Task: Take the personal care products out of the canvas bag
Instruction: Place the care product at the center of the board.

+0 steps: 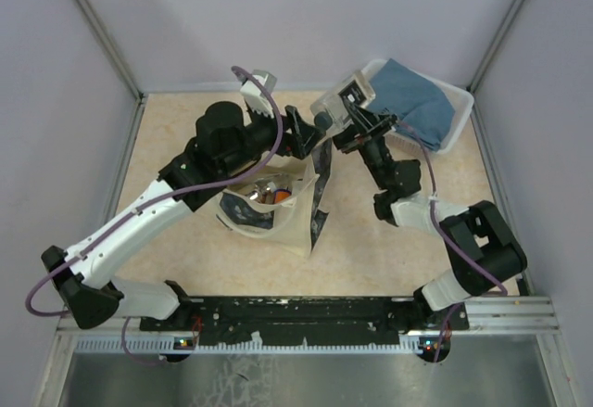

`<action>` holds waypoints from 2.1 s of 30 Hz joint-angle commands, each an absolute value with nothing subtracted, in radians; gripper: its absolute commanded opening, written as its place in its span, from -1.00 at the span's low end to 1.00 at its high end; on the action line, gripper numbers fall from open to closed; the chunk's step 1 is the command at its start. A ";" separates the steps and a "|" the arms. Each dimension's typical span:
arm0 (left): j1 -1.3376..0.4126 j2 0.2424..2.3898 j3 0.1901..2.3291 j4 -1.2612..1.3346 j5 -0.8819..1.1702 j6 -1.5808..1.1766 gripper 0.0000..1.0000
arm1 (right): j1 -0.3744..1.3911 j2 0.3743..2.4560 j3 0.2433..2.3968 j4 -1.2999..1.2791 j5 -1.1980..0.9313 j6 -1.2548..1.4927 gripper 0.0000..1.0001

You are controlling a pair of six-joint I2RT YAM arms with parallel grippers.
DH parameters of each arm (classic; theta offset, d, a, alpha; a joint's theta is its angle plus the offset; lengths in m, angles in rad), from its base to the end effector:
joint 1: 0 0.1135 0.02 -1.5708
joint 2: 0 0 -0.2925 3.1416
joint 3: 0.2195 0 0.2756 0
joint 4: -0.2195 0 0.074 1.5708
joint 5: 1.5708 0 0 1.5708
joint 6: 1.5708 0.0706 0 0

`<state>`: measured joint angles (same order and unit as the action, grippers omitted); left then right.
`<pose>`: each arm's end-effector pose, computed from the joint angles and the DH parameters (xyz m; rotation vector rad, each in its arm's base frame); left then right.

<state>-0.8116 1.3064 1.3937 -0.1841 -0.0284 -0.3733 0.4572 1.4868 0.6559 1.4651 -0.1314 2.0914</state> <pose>0.2425 -0.2526 0.4651 0.3570 1.7060 -0.8627 0.2984 0.1571 0.3321 0.7925 0.9646 2.3644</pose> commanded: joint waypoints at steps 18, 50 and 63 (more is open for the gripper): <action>-0.929 1.430 1.527 -0.107 -0.275 -0.331 0.50 | 0.514 1.489 0.778 1.664 -0.111 2.176 -1.00; -0.927 1.451 1.519 -0.160 -0.423 -0.531 -1.00 | 0.545 1.397 0.761 1.602 -0.148 2.029 -1.00; -0.927 1.422 1.494 -0.139 -0.422 -0.526 -1.00 | 0.543 1.407 0.692 1.609 -0.131 1.984 -0.64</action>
